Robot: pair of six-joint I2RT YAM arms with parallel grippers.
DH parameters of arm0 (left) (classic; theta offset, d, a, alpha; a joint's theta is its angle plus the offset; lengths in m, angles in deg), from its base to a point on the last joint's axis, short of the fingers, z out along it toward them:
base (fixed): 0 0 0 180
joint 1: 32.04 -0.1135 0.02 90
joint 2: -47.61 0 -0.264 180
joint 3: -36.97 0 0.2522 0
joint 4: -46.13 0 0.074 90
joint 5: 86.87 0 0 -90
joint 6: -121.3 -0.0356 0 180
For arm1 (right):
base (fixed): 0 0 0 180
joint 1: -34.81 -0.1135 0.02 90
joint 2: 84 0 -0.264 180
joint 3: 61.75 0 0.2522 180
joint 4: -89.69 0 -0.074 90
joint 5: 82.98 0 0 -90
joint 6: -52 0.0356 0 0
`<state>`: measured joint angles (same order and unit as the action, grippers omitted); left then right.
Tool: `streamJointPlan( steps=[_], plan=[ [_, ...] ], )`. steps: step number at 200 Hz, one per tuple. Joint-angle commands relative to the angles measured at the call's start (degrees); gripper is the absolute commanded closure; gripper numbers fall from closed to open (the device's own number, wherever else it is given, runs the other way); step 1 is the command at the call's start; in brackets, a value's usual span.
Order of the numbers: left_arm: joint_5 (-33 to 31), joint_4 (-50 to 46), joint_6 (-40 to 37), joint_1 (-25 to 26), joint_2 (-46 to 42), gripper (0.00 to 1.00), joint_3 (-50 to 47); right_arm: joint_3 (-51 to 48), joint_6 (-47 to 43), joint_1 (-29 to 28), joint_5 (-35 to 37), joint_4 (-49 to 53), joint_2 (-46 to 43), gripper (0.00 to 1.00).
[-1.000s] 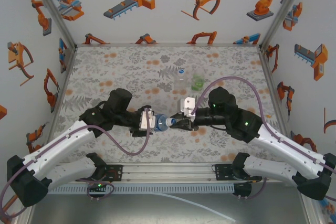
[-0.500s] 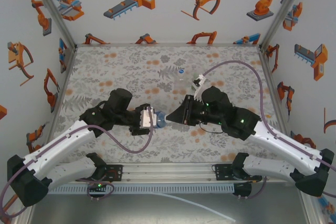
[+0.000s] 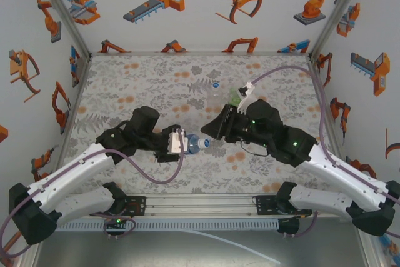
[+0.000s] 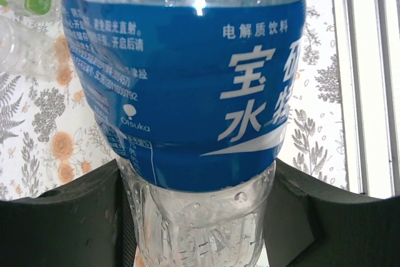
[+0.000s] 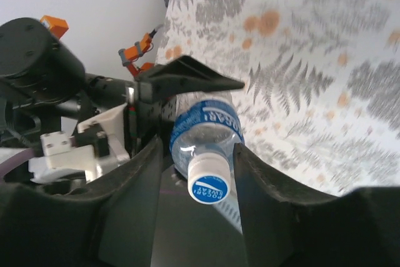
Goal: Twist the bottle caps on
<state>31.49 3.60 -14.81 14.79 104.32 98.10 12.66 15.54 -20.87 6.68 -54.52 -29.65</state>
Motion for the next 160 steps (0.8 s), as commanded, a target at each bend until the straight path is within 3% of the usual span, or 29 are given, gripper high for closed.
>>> streamJointPlan(
  steps=[1, 37, 80, 160],
  plan=[
    [3.07, -2.62, -1.84, 0.19, -0.30, 1.00, 3.00, 2.42, -18.97, -0.04, 0.42, -3.41, -1.90, 0.52],
    [6.09, -4.06, -1.28, 0.19, -1.27, 1.00, 4.04, 2.54, -45.16, 0.04, -18.03, -8.86, -2.54, 0.51],
    [8.95, -4.25, 0.53, 0.19, -2.71, 1.00, 4.09, 1.33, -71.86, -0.09, -37.55, -6.33, -3.31, 0.51],
    [10.90, -4.20, 1.61, 0.19, -3.07, 1.00, 4.37, -1.22, -76.30, -0.38, -40.15, -5.19, -2.20, 0.55]
  ],
)
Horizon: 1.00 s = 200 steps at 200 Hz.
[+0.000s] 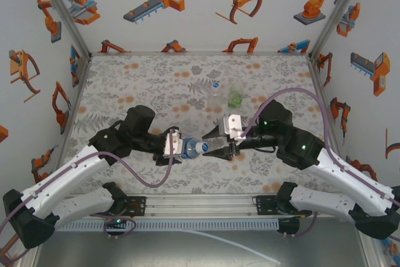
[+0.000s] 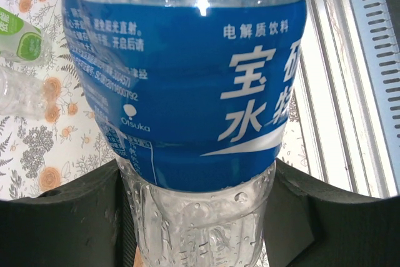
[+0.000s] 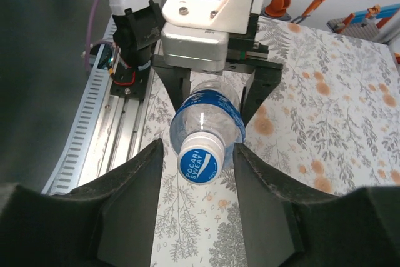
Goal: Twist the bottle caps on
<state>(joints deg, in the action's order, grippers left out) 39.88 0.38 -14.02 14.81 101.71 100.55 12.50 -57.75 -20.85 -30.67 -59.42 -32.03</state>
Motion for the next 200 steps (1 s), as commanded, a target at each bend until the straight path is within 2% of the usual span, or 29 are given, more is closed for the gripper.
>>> streamJointPlan(
  steps=[1, 45, 66, 87, 103, 117, 136, 155, 187, 200],
  plan=[
    [2.48, -0.98, 0.84, 0.17, -0.44, 1.00, 1.98, -1.07, -3.02, -0.37, -2.72, -0.27, 0.17, 0.56],
    [3.00, -0.97, 1.00, 0.17, -0.66, 1.00, 2.16, -2.19, -2.93, -0.53, -0.11, -0.64, 0.39, 0.58],
    [2.98, -0.99, 1.22, 0.17, -0.78, 1.00, 2.08, -2.36, -2.16, -0.51, 1.21, -1.55, 0.42, 0.64],
    [2.84, -1.00, 1.22, 0.17, -0.92, 1.00, 1.83, -2.61, -0.02, -0.63, 2.42, -2.57, 0.16, 0.75],
    [2.13, -0.97, 1.39, 0.17, -0.78, 1.00, 1.85, -3.33, 4.75, -0.65, 5.10, -3.68, -0.17, 0.88],
    [0.82, -0.81, 1.59, 0.17, -0.42, 1.00, 1.99, -4.42, 14.62, -0.88, 11.02, -5.73, -0.42, 1.00],
    [-1.07, -0.29, 1.77, 0.17, -0.21, 1.00, 1.92, -5.12, 34.93, -1.33, 23.87, -6.31, -0.23, 1.00],
    [-2.75, 0.44, 1.47, 0.17, -0.03, 1.00, 1.60, -3.16, 58.21, -1.54, 35.18, 0.66, 1.11, 1.00],
    [-6.64, 2.34, 0.46, 0.17, 0.03, 1.00, 0.29, -2.66, 90.77, -1.55, 41.91, 12.85, 2.71, 1.00],
    [-7.85, 2.81, 0.16, 0.15, 0.32, 1.00, -0.05, -5.05, 98.64, -1.51, 41.41, 11.47, 2.30, 1.00]
  ],
)
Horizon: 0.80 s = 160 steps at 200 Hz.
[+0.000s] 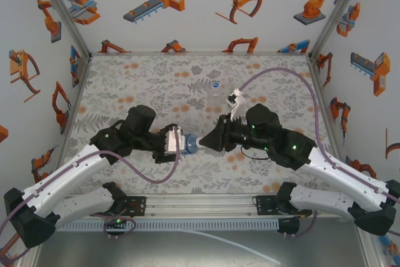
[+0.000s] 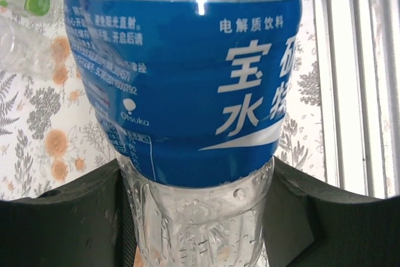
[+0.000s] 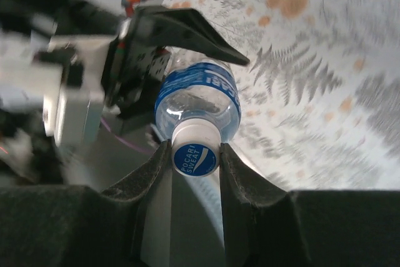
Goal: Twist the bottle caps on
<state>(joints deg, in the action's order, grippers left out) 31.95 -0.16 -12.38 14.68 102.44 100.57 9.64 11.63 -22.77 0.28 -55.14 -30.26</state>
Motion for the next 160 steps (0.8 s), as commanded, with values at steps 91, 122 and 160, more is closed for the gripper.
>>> streamJointPlan(
  steps=[91, 122, 160],
  plan=[
    [2.04, 2.86, -1.23, 0.30, -0.55, 1.00, -0.10, 3.59, -3.92, 0.39, 13.53, -0.72, -2.15, 0.59],
    [4.66, 1.63, -1.17, 0.30, -0.69, 1.00, 0.63, 4.31, -28.67, 0.37, 4.46, -4.33, -4.01, 0.50],
    [7.64, 0.10, -1.14, 0.30, -0.76, 1.00, 1.65, 6.84, -57.17, 0.40, -17.63, 0.08, -3.36, 0.47]
  ],
)
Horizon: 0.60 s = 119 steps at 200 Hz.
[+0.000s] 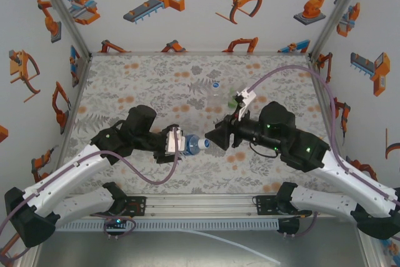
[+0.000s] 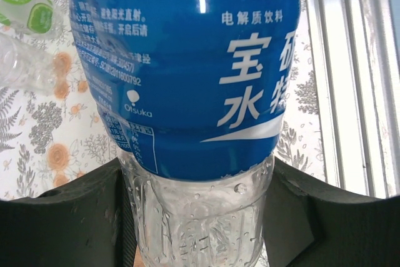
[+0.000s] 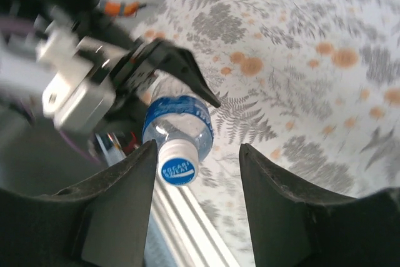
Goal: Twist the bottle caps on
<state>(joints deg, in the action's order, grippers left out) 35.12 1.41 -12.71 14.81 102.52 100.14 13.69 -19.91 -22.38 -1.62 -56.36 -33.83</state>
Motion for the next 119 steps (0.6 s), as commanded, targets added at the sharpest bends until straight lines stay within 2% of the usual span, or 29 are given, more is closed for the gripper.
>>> streamJointPlan(
  steps=[1, 18, 30, 58, 119],
  plan=[
    [4.52, -1.51, -0.81, 0.17, -0.85, 1.00, 2.09, 2.86, -26.16, 0.03, -16.20, 1.50, 0.24, 0.47],
    [5.47, -1.65, -0.57, 0.17, -0.85, 1.00, 2.18, 3.11, -34.95, 0.03, -22.80, 3.91, 0.85, 0.46],
    [5.90, -1.91, -0.39, 0.17, -0.86, 1.00, 2.34, 2.57, -37.76, -0.03, -23.38, 4.51, 1.02, 0.45],
    [6.74, -1.96, 0.00, 0.17, -1.17, 1.00, 2.18, 0.36, -38.31, -0.01, -20.69, 2.63, 1.13, 0.46],
    [7.12, -1.99, -0.22, 0.17, -0.59, 1.00, 2.27, -2.34, -37.71, -0.11, -21.74, -1.40, 2.05, 0.54]
  ],
)
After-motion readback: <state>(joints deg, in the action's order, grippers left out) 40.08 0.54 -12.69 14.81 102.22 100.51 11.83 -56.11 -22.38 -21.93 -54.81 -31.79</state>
